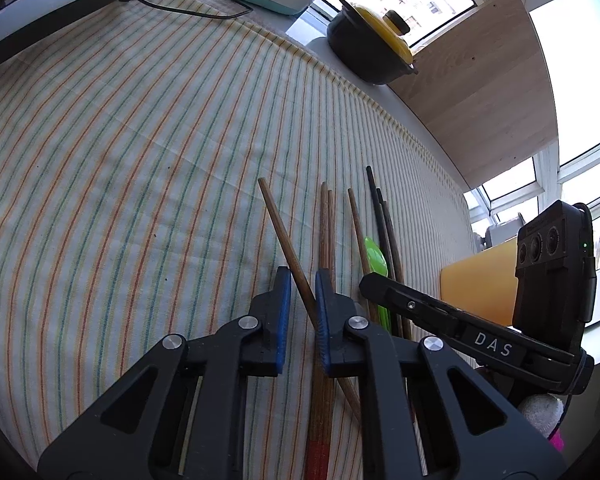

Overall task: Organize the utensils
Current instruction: 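Grasp a wooden chopstick with the right tool while the left tool approaches the pile, then grasp another wooden chopstick with the left tool while the right tool lifts its chopstick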

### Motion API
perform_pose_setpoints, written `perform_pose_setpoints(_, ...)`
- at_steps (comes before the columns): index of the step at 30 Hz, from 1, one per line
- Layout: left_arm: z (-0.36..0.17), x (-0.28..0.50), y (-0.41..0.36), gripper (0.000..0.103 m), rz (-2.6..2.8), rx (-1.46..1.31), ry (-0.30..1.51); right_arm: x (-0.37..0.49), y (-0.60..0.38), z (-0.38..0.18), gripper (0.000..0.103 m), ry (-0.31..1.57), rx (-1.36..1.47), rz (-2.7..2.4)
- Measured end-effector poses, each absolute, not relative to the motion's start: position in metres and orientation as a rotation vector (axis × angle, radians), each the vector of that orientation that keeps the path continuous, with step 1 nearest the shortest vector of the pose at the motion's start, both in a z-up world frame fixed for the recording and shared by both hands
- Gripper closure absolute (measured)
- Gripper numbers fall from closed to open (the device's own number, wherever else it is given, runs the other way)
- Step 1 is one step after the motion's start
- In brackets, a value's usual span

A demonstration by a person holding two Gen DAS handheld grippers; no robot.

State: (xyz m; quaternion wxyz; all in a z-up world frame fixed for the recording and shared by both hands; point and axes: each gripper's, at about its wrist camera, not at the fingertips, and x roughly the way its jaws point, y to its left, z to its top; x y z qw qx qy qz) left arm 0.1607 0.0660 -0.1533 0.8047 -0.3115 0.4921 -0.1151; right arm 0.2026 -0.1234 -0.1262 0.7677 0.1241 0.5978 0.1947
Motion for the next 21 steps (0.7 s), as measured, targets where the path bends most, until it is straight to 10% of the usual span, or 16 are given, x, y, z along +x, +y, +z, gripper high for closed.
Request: perform_pose_setpoints(21, -0.075, 0.127, 0.06, 0.097, -0.294, -0.515, 0.876, 0.148, -0.154, -0.05, 0.099, 1.072, 0.264, 0.523)
